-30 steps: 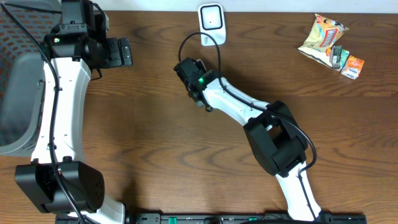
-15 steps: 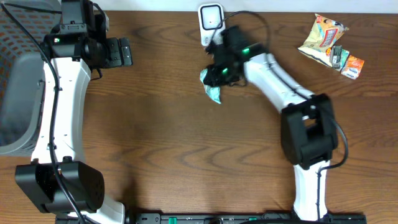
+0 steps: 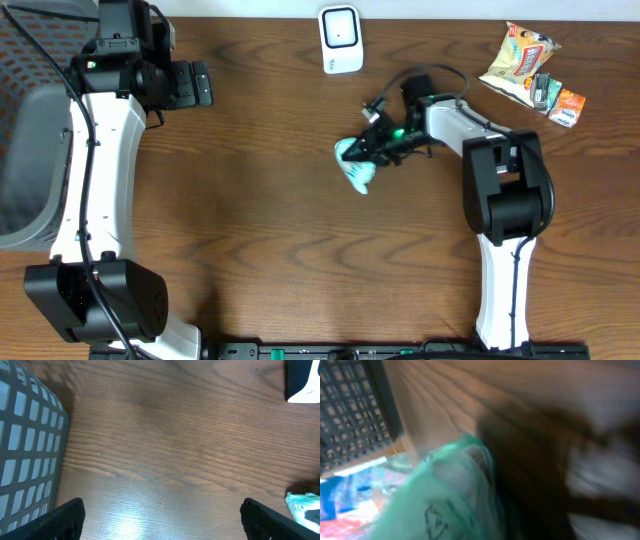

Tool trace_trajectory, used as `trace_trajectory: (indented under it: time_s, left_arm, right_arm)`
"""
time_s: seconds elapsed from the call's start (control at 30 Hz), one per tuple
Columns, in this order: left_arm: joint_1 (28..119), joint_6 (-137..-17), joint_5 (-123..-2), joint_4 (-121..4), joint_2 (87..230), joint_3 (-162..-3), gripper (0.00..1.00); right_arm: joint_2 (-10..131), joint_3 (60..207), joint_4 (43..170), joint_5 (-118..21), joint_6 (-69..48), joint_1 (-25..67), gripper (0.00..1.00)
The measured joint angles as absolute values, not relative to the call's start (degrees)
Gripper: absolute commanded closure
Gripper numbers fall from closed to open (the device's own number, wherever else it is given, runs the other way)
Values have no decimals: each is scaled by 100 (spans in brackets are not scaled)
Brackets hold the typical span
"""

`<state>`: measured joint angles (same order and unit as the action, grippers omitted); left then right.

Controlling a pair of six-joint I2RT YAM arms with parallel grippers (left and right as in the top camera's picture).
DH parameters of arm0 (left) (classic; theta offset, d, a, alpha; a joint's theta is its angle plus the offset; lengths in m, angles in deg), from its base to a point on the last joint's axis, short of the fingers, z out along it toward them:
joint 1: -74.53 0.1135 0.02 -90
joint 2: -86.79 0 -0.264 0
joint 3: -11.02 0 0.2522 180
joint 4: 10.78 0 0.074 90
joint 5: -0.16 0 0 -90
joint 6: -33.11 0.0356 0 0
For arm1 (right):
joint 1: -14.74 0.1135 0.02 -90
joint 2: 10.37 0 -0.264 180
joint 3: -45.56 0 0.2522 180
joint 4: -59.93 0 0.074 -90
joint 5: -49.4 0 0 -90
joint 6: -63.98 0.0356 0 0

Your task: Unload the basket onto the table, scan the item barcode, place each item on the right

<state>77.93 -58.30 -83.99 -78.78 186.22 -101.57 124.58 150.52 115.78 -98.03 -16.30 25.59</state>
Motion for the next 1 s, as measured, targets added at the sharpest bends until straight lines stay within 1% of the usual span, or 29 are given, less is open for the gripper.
trace_trajectory:
  time_s: [0.07, 0.13, 0.27, 0.4, 0.47, 0.57, 0.63, 0.7, 0.83, 0.97, 1.0]
  left_arm:
    - [7795, -5830, -8399, -7882, 18622, -10155, 2]
    - [7793, -5832, -8399, -7882, 18622, -10155, 2]
    - [7795, -5832, -8399, -7882, 18622, -10155, 2]
    - [7793, -5830, -8399, -7878, 18622, -10157, 2]
    - [7793, -5830, -8401, -7880, 18622, -10155, 2]
    - [7793, -5830, -8401, -7878, 18622, -10155, 2]
    - [7793, -5830, -8399, -7880, 18622, -10155, 2]
    - [7795, -5830, -8401, -7880, 18622, -10155, 2]
    - [7795, -5830, -8399, -7880, 18622, -10155, 2]
    - [7795, -5830, -8401, -7880, 18622, -10155, 2]
    - [7795, -5830, -8399, -7880, 18622, -10155, 2]
  right_arm:
    - [12412, 15078, 11633, -9711, -1582, 2402, 55]
    - [12345, 15148, 11757, -9508, -1561, 2249, 52]
    - [12283, 15395, 12297, -9011, -1554, 1930, 50]
    - [12231, 15869, 13198, -8024, -1615, 1718, 50]
    - [12187, 16114, 13567, -7503, -1689, 1707, 51]
    - [11999, 16367, 13862, -6990, -1926, 1842, 55]
    - [11824, 16455, 13871, -6810, -2111, 2028, 60]
    - [11654, 16514, 13860, -6640, -2273, 2299, 65]
    - [11523, 16549, 13724, -6118, -2461, 3020, 67]
    - [11540, 16549, 13681, -5322, -2487, 3737, 74]
    - [11540, 16549, 13683, -5077, -2461, 3908, 74]
